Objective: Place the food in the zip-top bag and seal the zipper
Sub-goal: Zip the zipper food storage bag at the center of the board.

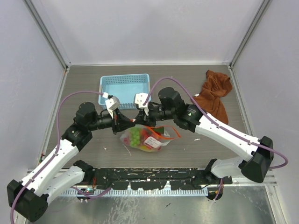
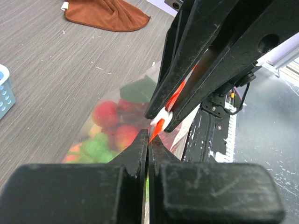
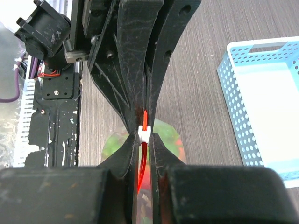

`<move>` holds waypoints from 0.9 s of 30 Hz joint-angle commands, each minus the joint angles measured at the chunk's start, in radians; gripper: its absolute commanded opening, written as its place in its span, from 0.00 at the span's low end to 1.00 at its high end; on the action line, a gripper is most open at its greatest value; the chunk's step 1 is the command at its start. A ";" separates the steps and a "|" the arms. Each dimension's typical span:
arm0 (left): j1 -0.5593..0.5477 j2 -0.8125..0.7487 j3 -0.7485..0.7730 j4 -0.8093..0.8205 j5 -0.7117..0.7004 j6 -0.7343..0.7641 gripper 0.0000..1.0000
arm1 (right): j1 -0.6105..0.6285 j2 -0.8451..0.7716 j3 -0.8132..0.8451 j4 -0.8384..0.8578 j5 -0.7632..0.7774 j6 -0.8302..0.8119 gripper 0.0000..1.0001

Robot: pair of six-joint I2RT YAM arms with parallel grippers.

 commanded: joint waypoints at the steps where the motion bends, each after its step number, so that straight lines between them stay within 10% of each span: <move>1: 0.006 -0.025 0.049 0.036 -0.066 -0.013 0.00 | -0.014 -0.075 -0.012 -0.042 0.033 -0.011 0.00; 11: 0.006 -0.037 0.034 0.052 -0.064 -0.010 0.01 | -0.033 -0.112 -0.031 -0.092 0.054 -0.020 0.00; 21: 0.006 0.058 0.094 0.034 0.116 0.094 0.47 | -0.033 -0.084 0.014 -0.094 -0.008 -0.028 0.00; 27: 0.006 0.108 0.124 -0.006 0.209 0.174 0.54 | -0.033 -0.083 0.027 -0.098 -0.030 -0.035 0.00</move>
